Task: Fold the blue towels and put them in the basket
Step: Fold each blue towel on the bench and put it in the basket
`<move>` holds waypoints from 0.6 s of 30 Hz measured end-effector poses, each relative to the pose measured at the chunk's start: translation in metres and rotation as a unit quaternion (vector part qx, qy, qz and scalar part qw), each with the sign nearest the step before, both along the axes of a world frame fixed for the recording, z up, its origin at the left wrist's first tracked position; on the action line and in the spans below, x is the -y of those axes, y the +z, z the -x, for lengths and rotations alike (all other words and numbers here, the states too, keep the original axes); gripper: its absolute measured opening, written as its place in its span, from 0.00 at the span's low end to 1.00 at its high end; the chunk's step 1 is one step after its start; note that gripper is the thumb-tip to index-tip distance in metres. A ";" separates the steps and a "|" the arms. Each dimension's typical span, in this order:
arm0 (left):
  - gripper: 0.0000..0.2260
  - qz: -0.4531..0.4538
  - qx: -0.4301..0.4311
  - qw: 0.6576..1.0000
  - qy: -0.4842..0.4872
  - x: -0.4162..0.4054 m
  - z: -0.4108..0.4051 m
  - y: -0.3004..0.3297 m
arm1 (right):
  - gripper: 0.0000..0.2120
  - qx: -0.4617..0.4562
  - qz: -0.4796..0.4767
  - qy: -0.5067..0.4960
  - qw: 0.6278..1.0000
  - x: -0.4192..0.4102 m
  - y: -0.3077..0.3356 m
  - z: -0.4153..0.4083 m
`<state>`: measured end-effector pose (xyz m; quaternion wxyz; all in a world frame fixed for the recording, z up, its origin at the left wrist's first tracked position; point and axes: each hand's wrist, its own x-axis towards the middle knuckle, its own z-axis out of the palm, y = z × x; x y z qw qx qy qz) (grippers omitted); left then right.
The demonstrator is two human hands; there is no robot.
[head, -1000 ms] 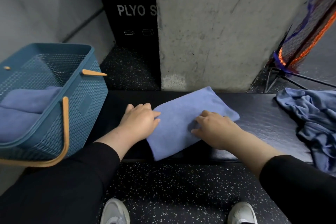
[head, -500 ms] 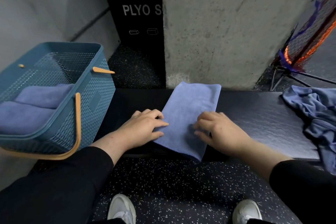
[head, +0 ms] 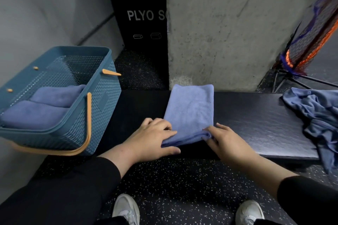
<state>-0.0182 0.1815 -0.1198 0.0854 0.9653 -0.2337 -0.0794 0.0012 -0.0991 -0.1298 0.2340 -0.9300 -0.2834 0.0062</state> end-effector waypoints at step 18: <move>0.10 0.494 -0.207 0.814 0.226 0.020 -0.025 0.014 | 0.11 -0.244 -0.214 -0.151 0.934 0.019 0.039 -0.027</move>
